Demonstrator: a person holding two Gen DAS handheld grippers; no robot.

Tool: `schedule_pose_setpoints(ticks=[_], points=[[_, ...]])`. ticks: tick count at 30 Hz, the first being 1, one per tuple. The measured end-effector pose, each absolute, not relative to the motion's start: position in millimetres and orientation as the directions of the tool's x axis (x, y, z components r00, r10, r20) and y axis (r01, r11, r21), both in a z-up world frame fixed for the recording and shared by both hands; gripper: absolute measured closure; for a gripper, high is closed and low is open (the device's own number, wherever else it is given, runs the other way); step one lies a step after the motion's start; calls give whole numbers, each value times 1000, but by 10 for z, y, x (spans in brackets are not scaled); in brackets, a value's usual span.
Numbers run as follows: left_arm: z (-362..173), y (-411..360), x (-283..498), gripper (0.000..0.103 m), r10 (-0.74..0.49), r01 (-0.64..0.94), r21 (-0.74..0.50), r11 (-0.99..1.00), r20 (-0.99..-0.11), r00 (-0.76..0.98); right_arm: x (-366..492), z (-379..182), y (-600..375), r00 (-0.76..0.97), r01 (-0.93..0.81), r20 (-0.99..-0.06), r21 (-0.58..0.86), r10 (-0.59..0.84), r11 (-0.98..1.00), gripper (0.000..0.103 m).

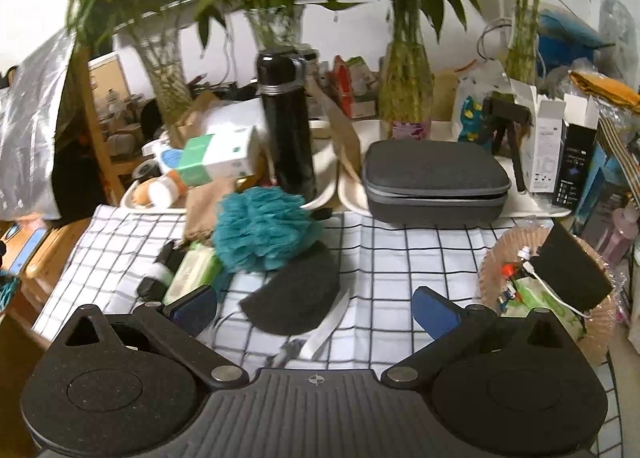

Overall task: Organize soft objects
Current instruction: 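Grasp the black plastic-wrapped roll with the left tool while the right tool grasps the black foam sponge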

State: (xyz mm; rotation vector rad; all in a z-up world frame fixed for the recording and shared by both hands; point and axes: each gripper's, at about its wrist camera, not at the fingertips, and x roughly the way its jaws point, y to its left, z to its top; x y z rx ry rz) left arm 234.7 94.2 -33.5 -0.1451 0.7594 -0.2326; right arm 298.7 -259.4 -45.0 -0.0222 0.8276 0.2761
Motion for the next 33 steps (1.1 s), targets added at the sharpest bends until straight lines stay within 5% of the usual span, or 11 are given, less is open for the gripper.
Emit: schedule_pose_setpoints(ticks=[8,12,17,19,25,33], points=[[-876,924,2903,0,-313,227,-216,950,-683,659,3323,-788,-2711,590,-208,-765,167,259,964,0],[-1167,882,3088,16,-323,243,-216,946,-705,632,3406,-846,-2677,603,-223,-760,132,243,966,0],[-1384,887,3248,19,-351,227,-267,937,-700,622,3552,-961,-2703,584,-219,-776,134,239,967,0],[-1459,869,3332,32,-377,228,-301,926,-707,599,3597,-1003,-2705,575,-223,-785,120,230,968,0],[-1718,824,3501,49,-399,206,-344,916,-730,555,3664,-1135,-2672,551,-231,-804,111,224,967,0],[-1813,873,3541,59,-431,189,-394,899,-726,536,3756,-1334,-2549,528,-239,-829,62,183,969,0]])
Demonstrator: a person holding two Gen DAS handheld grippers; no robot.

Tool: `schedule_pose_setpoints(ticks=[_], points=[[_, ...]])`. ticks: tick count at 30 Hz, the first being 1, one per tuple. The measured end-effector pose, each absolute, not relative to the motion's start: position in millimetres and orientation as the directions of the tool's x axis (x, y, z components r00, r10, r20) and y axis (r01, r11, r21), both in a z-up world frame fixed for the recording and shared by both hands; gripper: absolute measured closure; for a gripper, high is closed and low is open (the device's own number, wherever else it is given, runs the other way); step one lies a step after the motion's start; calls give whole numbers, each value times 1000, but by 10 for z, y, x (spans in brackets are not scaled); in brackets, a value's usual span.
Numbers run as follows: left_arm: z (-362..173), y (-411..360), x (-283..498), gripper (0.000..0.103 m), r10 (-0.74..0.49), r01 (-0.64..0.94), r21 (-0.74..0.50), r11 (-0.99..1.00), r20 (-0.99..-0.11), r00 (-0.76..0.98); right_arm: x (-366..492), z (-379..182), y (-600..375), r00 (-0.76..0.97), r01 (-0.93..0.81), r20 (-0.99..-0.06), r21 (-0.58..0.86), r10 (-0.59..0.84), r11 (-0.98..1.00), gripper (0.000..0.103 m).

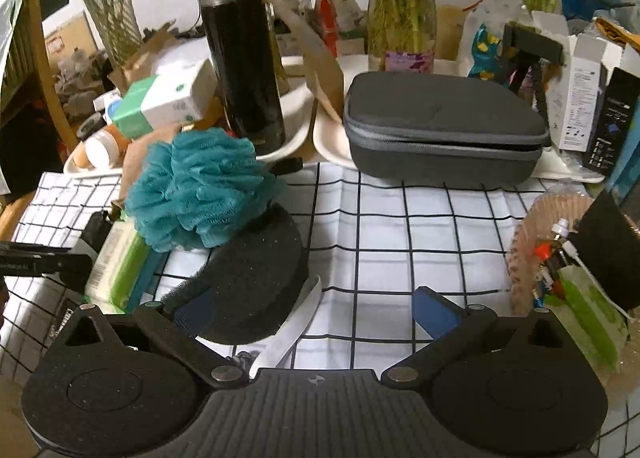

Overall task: Organize soft objects
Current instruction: 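Grasp the black plastic-wrapped roll with the left tool while the right tool grasps the black foam sponge, then carry the roll and sponge into the cardboard box and open both tools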

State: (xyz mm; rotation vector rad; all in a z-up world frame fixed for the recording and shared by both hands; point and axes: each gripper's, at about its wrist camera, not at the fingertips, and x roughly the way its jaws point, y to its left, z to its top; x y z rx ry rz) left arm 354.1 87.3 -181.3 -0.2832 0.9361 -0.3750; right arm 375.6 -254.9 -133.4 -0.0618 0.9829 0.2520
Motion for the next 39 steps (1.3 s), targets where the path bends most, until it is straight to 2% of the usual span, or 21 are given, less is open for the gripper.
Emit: schedule_pose_setpoints(ticks=[8,15,23,26,30,35,36,37,39], points=[[-1763,869,3513,61,-376,164,-346,924,-735,565,3978,-1556,-2376,452,-278,-849,156,272,948,0],[-1655,954,3485,61,-376,153,-361,920,-698,609,4189,-1784,-2204,375,-271,-871,223,316,936,0],[-1624,969,3474,61,-367,158,-350,923,-688,626,4267,-1905,-1980,410,-297,-888,84,206,951,1],[-1610,981,3465,61,-371,160,-355,921,-681,631,4222,-1839,-1981,412,-334,-894,33,177,942,9],[-1584,981,3453,61,-375,161,-360,919,-670,641,4169,-1783,-1994,440,-361,-892,-73,100,930,8],[-1553,989,3441,61,-374,161,-361,918,-662,650,4183,-1782,-2071,409,-286,-908,-34,90,958,8],[-1543,991,3434,61,-377,165,-362,918,-660,651,4180,-1784,-2074,409,-282,-908,-28,94,959,13],[-1532,988,3423,61,-380,171,-360,917,-658,650,4172,-1780,-2077,408,-286,-907,-18,105,958,23],[-1497,983,3378,61,-383,190,-348,918,-657,649,4153,-1739,-2070,400,-287,-909,-4,117,958,28]])
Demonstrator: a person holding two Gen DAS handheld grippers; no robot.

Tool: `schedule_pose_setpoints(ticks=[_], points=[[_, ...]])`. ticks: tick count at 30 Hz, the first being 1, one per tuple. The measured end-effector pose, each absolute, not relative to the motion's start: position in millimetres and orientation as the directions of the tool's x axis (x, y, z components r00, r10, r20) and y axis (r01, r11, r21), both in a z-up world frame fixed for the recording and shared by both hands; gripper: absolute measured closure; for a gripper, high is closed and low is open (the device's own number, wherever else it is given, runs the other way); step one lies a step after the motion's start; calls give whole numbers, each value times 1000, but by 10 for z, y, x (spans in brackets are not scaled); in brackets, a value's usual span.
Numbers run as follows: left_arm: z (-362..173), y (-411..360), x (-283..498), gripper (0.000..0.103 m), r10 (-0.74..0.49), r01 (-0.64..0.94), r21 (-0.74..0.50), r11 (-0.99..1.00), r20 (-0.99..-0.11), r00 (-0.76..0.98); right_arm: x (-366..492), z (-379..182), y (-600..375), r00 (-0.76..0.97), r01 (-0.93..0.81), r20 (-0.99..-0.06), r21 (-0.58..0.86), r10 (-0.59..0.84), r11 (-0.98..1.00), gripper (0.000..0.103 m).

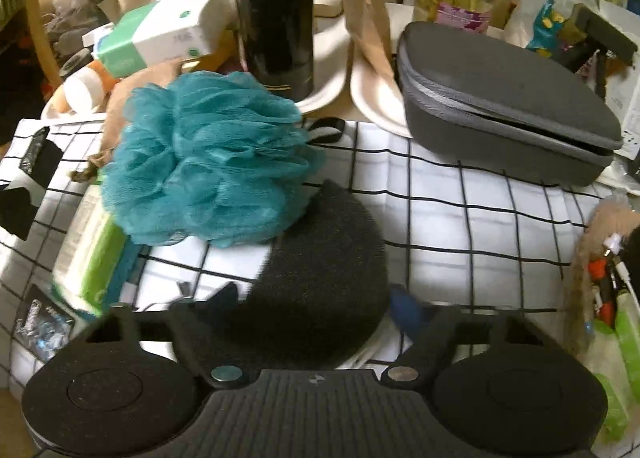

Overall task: Organize soft objects
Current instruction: 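Carry the roll and sponge into the cardboard box and open both tools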

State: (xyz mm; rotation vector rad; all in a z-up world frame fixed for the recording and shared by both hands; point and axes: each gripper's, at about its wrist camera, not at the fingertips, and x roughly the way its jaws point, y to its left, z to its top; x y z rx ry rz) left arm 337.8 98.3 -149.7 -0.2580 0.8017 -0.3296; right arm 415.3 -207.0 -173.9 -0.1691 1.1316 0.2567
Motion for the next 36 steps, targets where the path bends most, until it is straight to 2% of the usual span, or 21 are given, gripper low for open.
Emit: schedule_pose_setpoints(ticks=[3,8,16,36], points=[[-1403,1006,3288,62,-374,202,-326,924,-652,660,4106,-1602,-2107,450,-257,-890,-53,71,965,31],[-1172,1090,3160,62,-363,199,-318,927,-628,689,3979,-1311,-2297,520,-234,-846,-4,122,972,32],[-769,1146,2810,62,-317,181,-272,945,-634,705,3649,-808,-2481,636,-261,-759,-41,140,965,33],[183,645,1668,61,-285,266,-123,956,-597,749,2390,332,-2335,609,-466,-686,97,399,880,32]])
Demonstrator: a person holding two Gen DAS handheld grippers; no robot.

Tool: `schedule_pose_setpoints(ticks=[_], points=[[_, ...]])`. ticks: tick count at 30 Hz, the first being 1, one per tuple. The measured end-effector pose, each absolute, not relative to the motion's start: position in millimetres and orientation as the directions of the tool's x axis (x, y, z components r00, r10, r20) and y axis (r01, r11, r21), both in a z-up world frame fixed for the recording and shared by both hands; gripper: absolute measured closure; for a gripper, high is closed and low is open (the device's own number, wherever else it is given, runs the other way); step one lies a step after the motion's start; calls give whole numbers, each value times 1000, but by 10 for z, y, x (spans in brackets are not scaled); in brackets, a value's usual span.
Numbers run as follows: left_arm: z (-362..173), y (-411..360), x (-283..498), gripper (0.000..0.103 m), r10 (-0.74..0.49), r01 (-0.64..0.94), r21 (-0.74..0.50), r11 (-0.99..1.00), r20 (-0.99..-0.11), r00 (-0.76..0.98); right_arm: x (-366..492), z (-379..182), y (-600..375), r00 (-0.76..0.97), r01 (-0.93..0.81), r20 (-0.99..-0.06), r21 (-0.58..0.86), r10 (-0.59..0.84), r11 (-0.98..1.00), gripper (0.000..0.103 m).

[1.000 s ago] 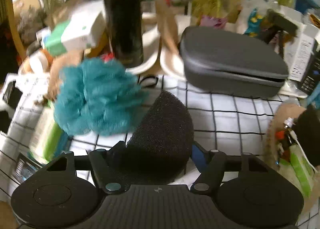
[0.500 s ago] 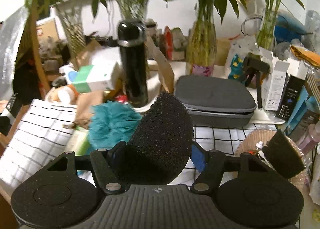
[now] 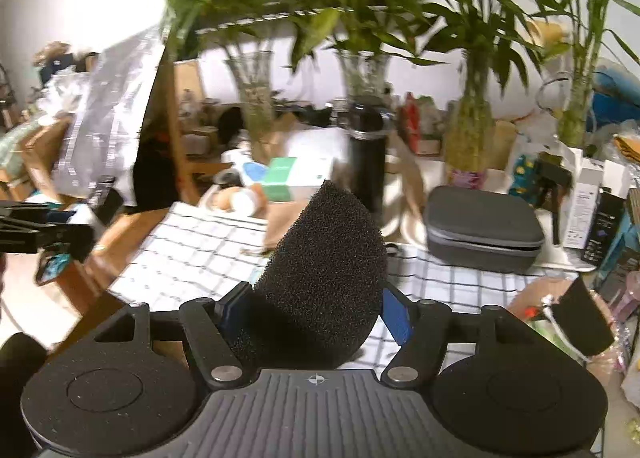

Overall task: Organize soft objects
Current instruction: 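Carry the roll and sponge into the cardboard box and open both tools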

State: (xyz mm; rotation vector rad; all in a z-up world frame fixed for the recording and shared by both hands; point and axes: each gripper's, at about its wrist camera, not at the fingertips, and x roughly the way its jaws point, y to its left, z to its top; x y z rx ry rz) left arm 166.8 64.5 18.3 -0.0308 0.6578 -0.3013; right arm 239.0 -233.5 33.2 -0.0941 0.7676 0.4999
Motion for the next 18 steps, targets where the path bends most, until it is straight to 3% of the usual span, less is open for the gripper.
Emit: schedule_pose_setpoints(ticks=[18], points=[[-29,118,1020,61,-275,326,-59,943,-689,671,1454,196,-1936,496,-594,-737,98,459,798,32]])
